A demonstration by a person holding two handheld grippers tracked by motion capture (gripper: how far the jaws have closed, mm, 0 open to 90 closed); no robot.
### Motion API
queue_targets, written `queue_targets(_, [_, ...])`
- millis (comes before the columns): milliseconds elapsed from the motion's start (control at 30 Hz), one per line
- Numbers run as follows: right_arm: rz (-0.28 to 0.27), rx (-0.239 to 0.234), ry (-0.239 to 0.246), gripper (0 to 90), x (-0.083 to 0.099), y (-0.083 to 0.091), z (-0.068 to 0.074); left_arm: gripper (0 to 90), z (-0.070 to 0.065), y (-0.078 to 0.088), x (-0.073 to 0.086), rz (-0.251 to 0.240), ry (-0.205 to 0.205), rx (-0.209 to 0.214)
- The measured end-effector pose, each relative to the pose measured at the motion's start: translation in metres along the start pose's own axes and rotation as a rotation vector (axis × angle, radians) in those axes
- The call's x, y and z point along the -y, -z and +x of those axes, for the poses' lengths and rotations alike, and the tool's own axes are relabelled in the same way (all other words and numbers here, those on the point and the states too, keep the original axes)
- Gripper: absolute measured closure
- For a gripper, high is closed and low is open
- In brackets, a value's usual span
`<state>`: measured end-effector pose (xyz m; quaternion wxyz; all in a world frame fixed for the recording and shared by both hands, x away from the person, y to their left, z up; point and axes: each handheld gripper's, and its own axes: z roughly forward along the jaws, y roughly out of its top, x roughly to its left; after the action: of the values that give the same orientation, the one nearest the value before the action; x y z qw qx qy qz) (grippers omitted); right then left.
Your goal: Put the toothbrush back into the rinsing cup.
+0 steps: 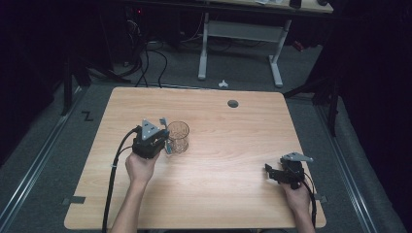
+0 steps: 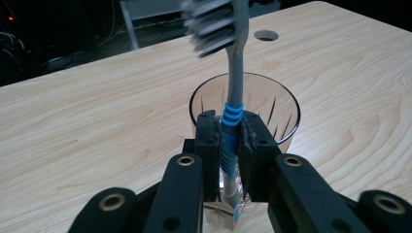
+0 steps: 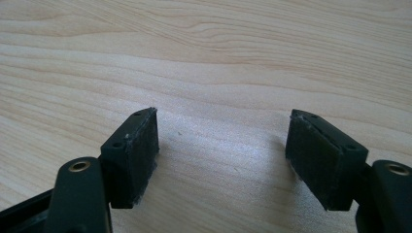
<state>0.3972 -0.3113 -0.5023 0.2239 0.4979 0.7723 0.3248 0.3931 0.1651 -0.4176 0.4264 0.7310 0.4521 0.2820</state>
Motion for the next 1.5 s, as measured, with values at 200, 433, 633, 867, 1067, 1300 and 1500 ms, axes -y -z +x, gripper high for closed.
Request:
queue_targets(200, [0.0, 0.0, 0.0, 28.3, 0.0, 0.0, 0.0, 80.0, 0.0009, 0.0017, 0.0018, -0.006, -0.004, -0.017])
queue_targets(433, [0.0, 0.0, 0.0, 28.3, 0.0, 0.0, 0.0, 80.1, -0.0005, 0.0013, 0.002, -0.01, -0.016, -0.027])
queue_targets(633, [0.0, 0.0, -0.001, 28.3, 0.0, 0.0, 0.0, 80.1, -0.0036, -0.001, 0.0035, 0.007, -0.042, -0.038])
queue_targets(867, [0.0, 0.0, 0.0, 28.3, 0.0, 0.0, 0.0, 79.6, -0.0042, -0.0028, 0.0041, 0.021, -0.038, -0.03])
queue_targets(1067, [0.0, 0.0, 0.0, 28.3, 0.0, 0.0, 0.0, 79.1, -0.004, -0.0058, 0.0052, 0.044, -0.031, -0.024])
queue_targets(1300, [0.0, 0.0, 0.0, 28.3, 0.0, 0.0, 0.0, 76.9, -0.0007, -0.0057, 0.0071, 0.049, -0.003, -0.012])
queue_targets(1500, [0.0, 0.0, 0.0, 28.3, 0.0, 0.0, 0.0, 70.3, 0.0015, -0.0057, 0.0085, 0.054, 0.023, 0.0])
